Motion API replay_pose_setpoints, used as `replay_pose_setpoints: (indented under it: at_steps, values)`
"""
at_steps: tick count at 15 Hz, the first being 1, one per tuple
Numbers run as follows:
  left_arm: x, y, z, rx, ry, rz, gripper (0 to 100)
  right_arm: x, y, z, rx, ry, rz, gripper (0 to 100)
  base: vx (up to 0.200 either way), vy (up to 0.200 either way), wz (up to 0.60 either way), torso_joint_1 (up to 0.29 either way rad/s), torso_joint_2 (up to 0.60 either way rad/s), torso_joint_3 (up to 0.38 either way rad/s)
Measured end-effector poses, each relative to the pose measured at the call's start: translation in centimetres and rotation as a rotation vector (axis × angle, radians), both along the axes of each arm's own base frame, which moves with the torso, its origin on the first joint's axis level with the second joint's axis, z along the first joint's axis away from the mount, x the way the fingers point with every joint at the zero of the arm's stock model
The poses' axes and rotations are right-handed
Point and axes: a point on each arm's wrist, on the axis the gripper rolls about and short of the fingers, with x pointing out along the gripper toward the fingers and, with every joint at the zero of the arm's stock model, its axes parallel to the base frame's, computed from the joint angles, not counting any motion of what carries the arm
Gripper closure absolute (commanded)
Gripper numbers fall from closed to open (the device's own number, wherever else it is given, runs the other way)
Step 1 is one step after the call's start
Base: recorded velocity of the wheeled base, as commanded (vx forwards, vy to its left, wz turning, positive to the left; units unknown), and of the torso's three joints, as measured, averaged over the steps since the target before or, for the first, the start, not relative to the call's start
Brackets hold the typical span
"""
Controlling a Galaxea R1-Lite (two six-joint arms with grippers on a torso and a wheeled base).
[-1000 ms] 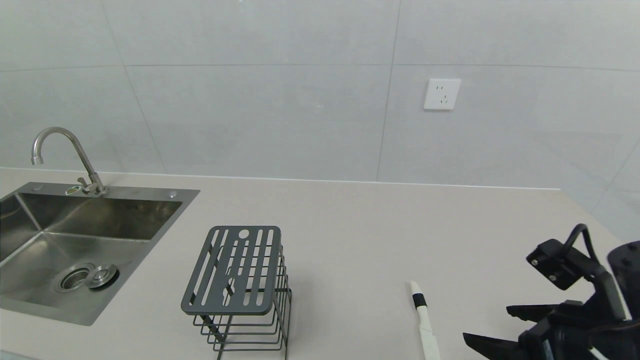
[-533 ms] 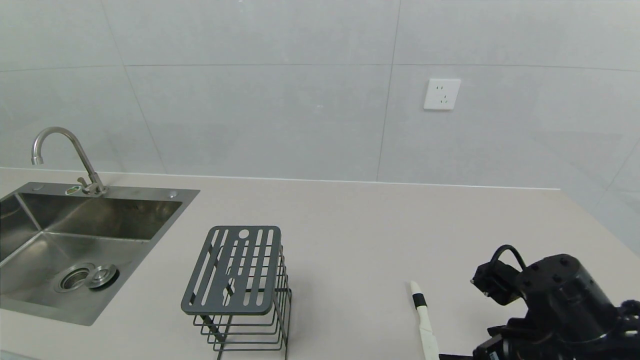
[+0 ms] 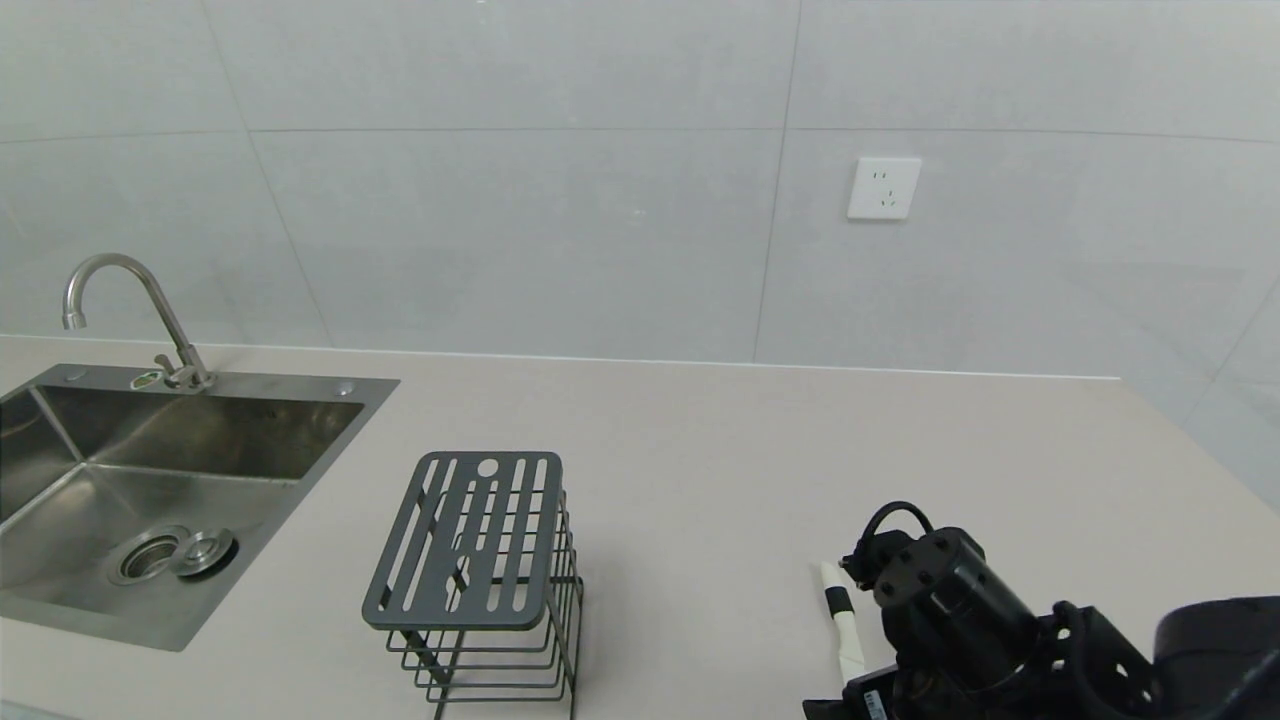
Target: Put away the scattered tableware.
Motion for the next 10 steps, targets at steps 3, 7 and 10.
replay_pose_setpoints:
  at_steps: [3,7,10]
  values:
    - [0.0,0.0,0.0,0.000,0.000,0.000,0,0.4,0.4,-1.2,-0.011,0.024,-0.072,0,0.000,0.000,0.00,0.000,0.00,0.000]
    - [0.0,0.0,0.0,0.000,0.000,0.000,0,1.7,0.8,-2.4,0.019,0.004,-0.113,0,0.000,0.000,0.00,0.000,0.00,0.000]
    - [0.0,0.0,0.0,0.000,0.000,0.000,0,2.4,0.2,-3.5,-0.003,0.015,-0.144,0,0.000,0.000,0.00,0.000,0.00,0.000]
